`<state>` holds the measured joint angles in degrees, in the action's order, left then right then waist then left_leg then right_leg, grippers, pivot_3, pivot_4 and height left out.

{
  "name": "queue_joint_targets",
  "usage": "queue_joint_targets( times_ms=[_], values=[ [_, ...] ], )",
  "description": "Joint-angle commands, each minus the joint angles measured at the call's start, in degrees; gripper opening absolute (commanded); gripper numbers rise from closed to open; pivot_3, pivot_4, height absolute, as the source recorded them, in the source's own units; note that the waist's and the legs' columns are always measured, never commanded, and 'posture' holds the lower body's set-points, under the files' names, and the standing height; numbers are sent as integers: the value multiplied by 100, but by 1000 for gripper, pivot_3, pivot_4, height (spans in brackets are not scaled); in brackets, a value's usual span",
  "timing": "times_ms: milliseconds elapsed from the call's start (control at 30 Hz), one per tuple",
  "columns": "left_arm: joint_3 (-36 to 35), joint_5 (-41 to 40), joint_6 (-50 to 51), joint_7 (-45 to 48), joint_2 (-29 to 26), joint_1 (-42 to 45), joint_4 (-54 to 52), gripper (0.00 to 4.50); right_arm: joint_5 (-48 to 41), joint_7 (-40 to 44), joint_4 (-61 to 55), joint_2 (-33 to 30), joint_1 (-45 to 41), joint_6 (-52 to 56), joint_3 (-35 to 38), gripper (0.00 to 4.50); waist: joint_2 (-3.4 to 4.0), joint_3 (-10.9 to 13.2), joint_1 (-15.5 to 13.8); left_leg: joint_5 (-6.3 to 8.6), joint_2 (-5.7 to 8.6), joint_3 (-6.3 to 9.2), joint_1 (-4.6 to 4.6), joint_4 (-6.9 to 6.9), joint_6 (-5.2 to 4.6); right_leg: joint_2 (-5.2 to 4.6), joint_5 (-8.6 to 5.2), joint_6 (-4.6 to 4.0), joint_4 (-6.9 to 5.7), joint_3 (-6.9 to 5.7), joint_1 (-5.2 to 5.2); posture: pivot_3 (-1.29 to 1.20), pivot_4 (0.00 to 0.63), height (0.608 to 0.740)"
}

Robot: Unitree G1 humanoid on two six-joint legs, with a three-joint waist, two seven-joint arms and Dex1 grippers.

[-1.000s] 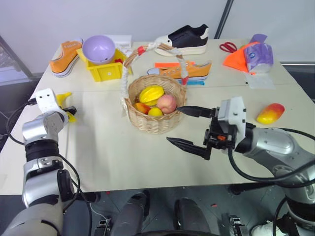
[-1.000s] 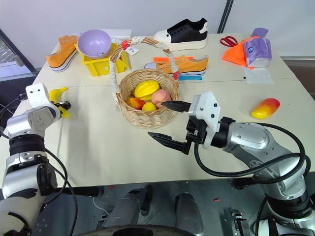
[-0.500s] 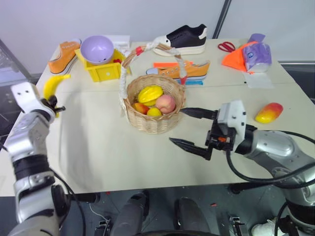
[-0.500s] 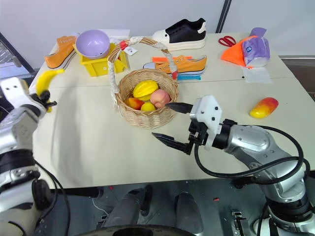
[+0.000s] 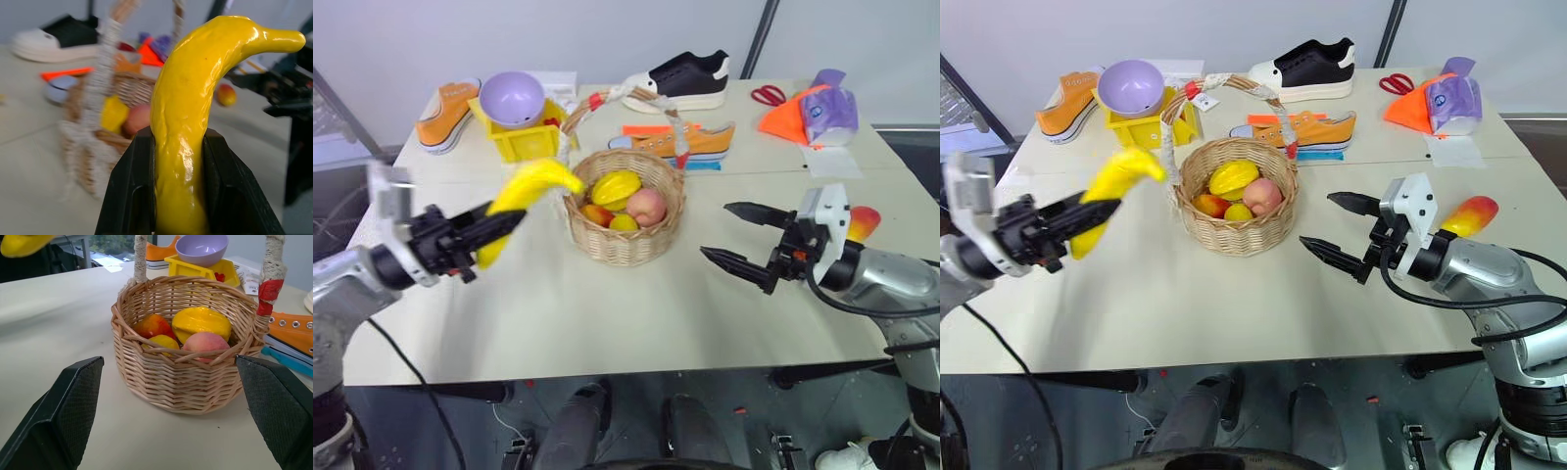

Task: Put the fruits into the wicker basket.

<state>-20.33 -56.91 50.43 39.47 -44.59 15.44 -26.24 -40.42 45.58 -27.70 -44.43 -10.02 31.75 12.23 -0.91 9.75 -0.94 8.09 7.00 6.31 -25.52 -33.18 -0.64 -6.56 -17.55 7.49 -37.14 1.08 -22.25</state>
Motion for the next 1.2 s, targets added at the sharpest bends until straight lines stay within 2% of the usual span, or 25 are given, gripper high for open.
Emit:
queue_joint_targets(
  times_ms=[33,133,233,400,433,567,600,767,833,967,1200],
  values=[
    [1426,1180,48,-856,248,1031,122,638,15,-92,-181,74,-79,-102,71,4500,0,0,-14,0,1,0,1,-1,0,-1,0,0,2,1,3,0,150,740],
    [2330,1986,-89,-1075,541,1707,361,638,44,-170,-273,134,-55,-90,24,4500,-3,1,27,0,7,-5,-5,-6,-1,-4,2,3,9,4,4,0,150,740],
    [2524,2203,224,-1466,1096,2391,972,638,36,-291,-365,184,6,-61,53,4500,-4,3,42,-6,6,-10,-20,-1,-15,1,12,24,1,8,-6,0,150,740],
    [2868,2675,232,-1460,1572,3037,1713,638,78,-497,-389,168,254,-2,276,4500,-4,3,19,-9,2,-3,-28,7,-15,7,14,30,-10,0,-19,0,150,740],
    [2910,2755,198,-1404,1607,3100,1805,1681,96,-552,-385,138,346,27,364,4500,-4,3,18,-9,3,-3,-28,5,-16,6,13,30,-9,-1,-17,0,150,740],
    [2934,2945,7,-1123,1604,3146,1785,3726,370,-785,-280,77,644,-60,690,4500,-6,4,21,-9,6,-3,-28,-5,-16,4,14,30,-8,-1,-10,0,150,740],
    [2868,2902,-65,-982,1577,3103,1708,4116,435,-917,-151,102,706,-54,886,4500,-6,4,21,-9,6,-3,-28,-5,-16,4,14,29,-8,-1,-10,0,150,740],
    [2522,2374,-918,155,1543,2567,878,4116,853,-1577,637,221,866,-35,1634,4500,-4,3,21,-9,6,-4,-26,-5,-16,4,14,28,-8,0,-8,0,150,740],
    [2514,2027,-964,484,1621,2338,417,4116,1121,-1982,1036,257,793,28,1745,4500,-3,3,22,-10,4,-4,-25,-3,-15,5,14,28,-8,1,-10,0,150,740],
    [2916,1942,-974,791,1732,2142,23,4116,1555,-2788,1903,410,320,159,1729,4500,3,0,29,-13,5,-5,-20,-7,-13,5,12,21,-10,1,-4,0,150,740],
    [3354,2125,-1088,745,2112,2122,-58,4116,2076,-3679,3352,740,-711,22,1635,4500,8,-1,53,-15,4,-16,6,-9,-16,7,6,5,-10,4,21,0,150,740]
  ],
)
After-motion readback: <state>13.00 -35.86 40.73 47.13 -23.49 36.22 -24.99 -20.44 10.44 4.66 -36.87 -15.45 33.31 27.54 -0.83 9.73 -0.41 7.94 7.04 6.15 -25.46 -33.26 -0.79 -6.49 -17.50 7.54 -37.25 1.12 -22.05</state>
